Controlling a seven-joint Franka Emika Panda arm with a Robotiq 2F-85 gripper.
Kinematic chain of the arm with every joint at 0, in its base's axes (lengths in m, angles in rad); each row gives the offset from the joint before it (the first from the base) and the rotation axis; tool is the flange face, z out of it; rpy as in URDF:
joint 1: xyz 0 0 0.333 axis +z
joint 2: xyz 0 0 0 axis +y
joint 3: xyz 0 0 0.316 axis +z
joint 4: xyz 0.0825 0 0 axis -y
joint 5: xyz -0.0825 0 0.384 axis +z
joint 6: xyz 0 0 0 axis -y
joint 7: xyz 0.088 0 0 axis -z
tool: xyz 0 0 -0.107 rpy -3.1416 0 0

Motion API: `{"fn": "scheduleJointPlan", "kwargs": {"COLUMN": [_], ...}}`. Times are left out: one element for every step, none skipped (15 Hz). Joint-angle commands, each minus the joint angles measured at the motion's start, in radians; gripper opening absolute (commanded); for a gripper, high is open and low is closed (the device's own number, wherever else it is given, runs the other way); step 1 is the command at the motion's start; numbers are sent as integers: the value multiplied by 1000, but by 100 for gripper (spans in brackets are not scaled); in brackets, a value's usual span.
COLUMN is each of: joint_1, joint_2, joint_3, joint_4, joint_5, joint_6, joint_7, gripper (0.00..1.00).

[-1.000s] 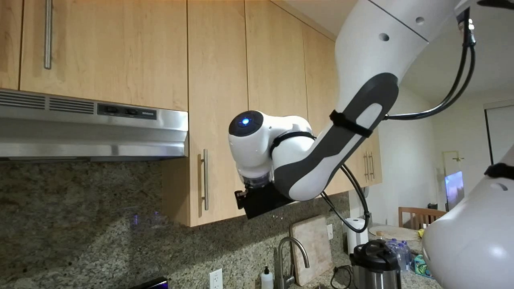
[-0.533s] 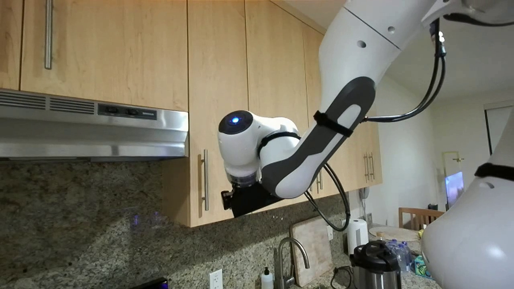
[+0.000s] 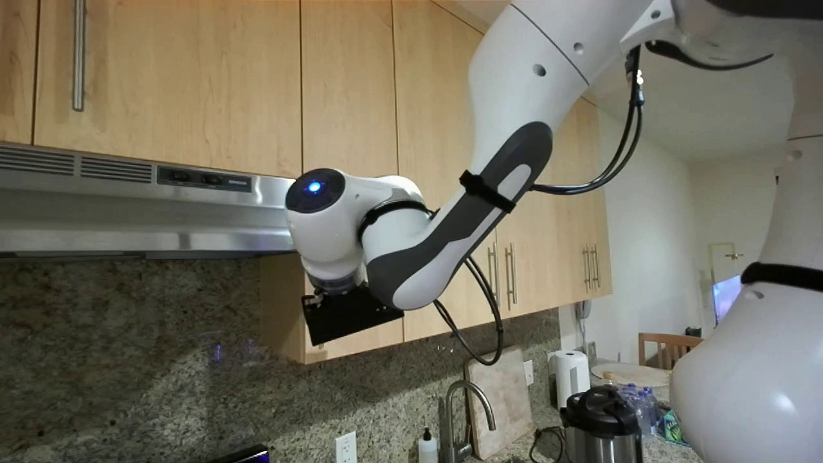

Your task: Open the drawer

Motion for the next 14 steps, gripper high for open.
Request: {"fn": "scheduleJointPlan", "kwargs": {"joint_1": [156,223,286,345,399,449,493,529,558,589,612,631,646,658], "joint_2": [180,213,241,264,285,301,311,315,317,320,322,320,313,303], "joint_3": [-101,-160,-220,-287,-350,-409,-462,-499,-527,-553,-572,-589,-603,-614], "joint_4": [107,130,152,176,200,220,239,247,251,260,255,251,244,236], "joint_5": [-166,-183,-187,-188,-183,-175,-167,-164,-176,-175,-191,-203,-214,-226], "joint_6": [-214,-261,-290,-301,-300,-289,-277,-273,-275,-276,-287,-292,-294,-294], "joint_7": [164,184,193,199,199,197,193,195,203,202,210,221,231,243], "gripper": [100,100,100,100,100,100,100,100,100,100,100,100,100,100]}}
